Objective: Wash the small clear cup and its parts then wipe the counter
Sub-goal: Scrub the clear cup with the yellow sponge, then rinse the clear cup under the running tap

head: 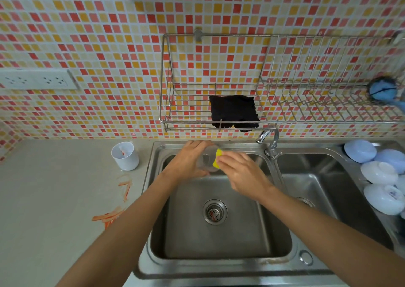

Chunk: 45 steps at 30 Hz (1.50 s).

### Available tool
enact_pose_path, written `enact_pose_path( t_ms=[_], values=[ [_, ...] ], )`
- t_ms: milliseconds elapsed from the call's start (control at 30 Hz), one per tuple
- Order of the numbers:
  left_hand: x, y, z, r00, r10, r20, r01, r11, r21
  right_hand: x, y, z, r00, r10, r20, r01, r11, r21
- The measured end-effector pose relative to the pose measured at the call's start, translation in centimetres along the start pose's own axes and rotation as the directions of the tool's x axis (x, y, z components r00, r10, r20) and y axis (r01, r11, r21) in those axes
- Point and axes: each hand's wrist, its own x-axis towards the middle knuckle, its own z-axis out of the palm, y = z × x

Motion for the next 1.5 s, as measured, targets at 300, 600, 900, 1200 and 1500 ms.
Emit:
enact_pose_path(
  t_ms=[300,600,900,1200,1500],
  values=[
    [0.0,0.0,0.0,1.000,-0.024,0.008,0.024,1.000,-0.003,-0.1,0.0,-0.4,0.999,0.020,0.029,-0.020,1.000,0.001],
    [-2.2,-0.3,0.2,0.985,-0.170,-0.004,0.170,0.983,-0.064,-0.7,-0.7,-0.2,0.982,0.187,-0.037,-0.184,0.980,0.077],
    [-4.2,-1.0,-0.5,0.945,-0.322,-0.055,0.313,0.941,-0.126,5.0,-2.9,-4.8,0.836,0.413,-0.362,-0.279,0.887,0.368],
    [-5.5,-1.9,0.1,0.946,-0.309,-0.096,0.293,0.944,-0.153,17.5,-1.4,-5.9,0.814,0.565,-0.138,-0.469,0.778,0.419],
    [-7.2,-4.6,-0.2,0.921,-0.382,-0.074,0.361,0.910,-0.201,20.3,0.0,-1.6,0.733,0.675,0.088,-0.662,0.677,0.320]
  ],
)
